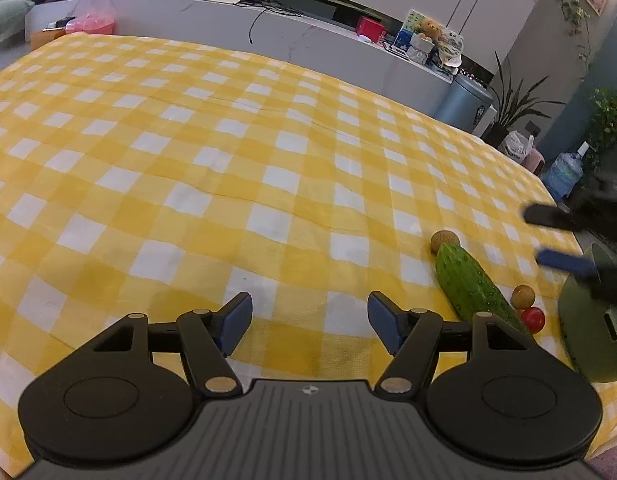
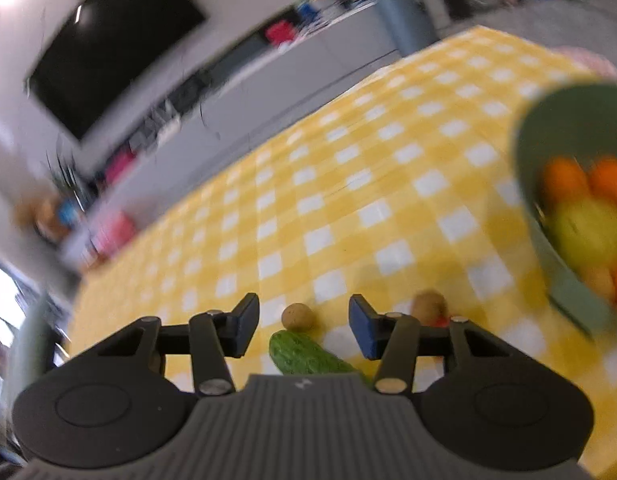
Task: Organize fruits
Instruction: 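Move the right gripper to a small brown fruit and grasp it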
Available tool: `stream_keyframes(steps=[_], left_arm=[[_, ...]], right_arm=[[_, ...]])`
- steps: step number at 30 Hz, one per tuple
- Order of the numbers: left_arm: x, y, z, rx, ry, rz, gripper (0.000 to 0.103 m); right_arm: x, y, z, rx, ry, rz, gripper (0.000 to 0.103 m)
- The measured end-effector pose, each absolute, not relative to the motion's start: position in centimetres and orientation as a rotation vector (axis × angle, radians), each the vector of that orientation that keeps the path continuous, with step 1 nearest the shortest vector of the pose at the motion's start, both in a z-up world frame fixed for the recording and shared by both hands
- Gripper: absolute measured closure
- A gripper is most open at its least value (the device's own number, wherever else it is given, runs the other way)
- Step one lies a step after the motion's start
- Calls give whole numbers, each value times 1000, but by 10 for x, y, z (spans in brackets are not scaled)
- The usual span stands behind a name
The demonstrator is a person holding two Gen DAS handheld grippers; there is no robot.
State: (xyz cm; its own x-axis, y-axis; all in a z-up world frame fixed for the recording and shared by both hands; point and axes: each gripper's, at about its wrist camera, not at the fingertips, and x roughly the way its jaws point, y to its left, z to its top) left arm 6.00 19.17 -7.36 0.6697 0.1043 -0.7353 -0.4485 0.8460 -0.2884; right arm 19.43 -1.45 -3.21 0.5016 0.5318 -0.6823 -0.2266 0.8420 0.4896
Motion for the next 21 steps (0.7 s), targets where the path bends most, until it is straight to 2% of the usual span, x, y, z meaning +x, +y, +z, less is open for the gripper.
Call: stream_keyframes(steps=[2,3,11,13,16,21], left_arm=[[60,192,-74,-474,783,332,25],[59,192,-74,-475,783,334,25],[57,197,-76,-457,746,340,25],[59,197,-77,-451,747,342,25],[58,198,-80,-460,731,323,25],[55,200,-81,-479,703,296,25]], right_arm=[[204,11,-34,253,973,502,69],[210,24,-39,196,1008,512,70],[222,51,-75,152,1049,523,72],[223,55,-78,138,1049,515,72],[225,60,-82,126,1044,508,78],[227,66,-84,86,1026,515,79]])
